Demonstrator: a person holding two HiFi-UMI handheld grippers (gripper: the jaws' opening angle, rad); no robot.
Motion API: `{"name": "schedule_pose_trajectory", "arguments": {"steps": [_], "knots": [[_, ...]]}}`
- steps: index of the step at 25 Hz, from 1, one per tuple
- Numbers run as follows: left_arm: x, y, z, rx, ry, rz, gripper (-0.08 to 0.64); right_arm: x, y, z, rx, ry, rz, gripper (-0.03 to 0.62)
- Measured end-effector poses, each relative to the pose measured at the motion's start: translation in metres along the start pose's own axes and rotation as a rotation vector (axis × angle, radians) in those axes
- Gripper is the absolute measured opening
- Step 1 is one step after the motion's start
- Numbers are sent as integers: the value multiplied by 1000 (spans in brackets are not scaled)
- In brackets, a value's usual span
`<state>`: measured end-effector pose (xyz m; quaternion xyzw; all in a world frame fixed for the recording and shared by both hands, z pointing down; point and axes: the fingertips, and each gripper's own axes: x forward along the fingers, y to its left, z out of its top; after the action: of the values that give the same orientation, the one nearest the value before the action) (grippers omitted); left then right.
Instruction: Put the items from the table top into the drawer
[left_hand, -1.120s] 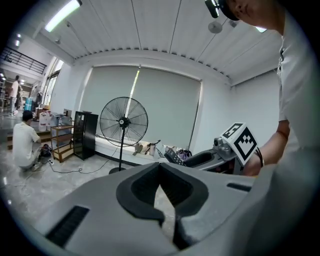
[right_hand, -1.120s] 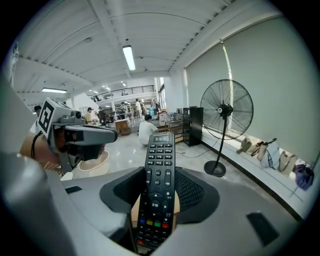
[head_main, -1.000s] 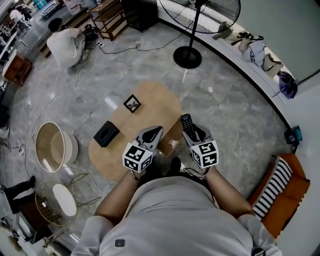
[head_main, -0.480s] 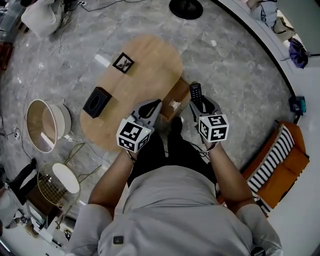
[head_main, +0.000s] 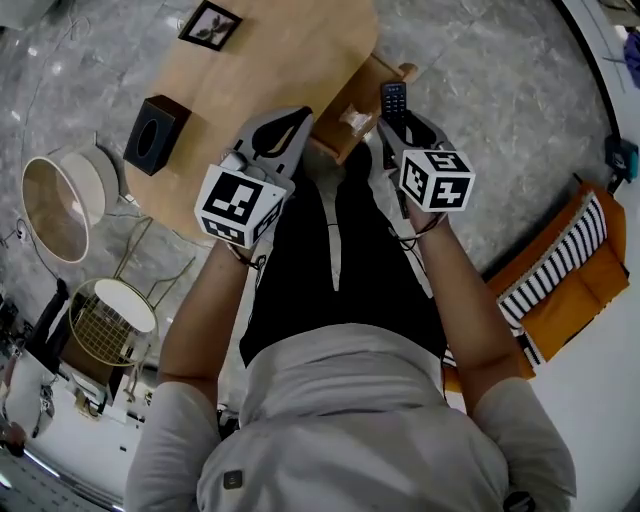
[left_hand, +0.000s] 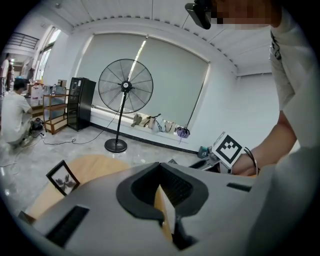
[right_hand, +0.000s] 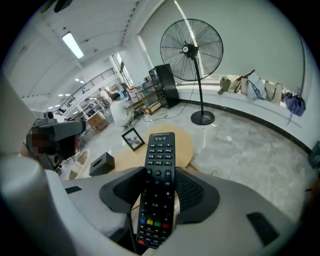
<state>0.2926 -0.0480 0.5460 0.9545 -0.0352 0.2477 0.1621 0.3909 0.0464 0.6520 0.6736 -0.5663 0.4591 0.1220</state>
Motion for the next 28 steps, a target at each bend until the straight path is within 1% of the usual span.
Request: {"name": "schedule_pose_trajectory", "arguments": {"steps": [5, 9, 16, 22, 28], "knots": [[37, 21, -53, -26, 33, 4, 9, 56, -26, -43, 89, 39, -5, 210], [52, 30, -94, -59, 63, 4, 9, 101, -36, -83, 158, 94, 7, 210], [80, 53, -155, -104, 104, -18, 9, 178, -57, -118, 272, 107, -18, 210], [104, 66, -182, -114, 120, -34, 9, 221, -70, -145, 301, 144, -43, 212], [115, 72, -192, -129, 115, -37, 9, 243, -83, -160, 354, 154, -74, 212]]}}
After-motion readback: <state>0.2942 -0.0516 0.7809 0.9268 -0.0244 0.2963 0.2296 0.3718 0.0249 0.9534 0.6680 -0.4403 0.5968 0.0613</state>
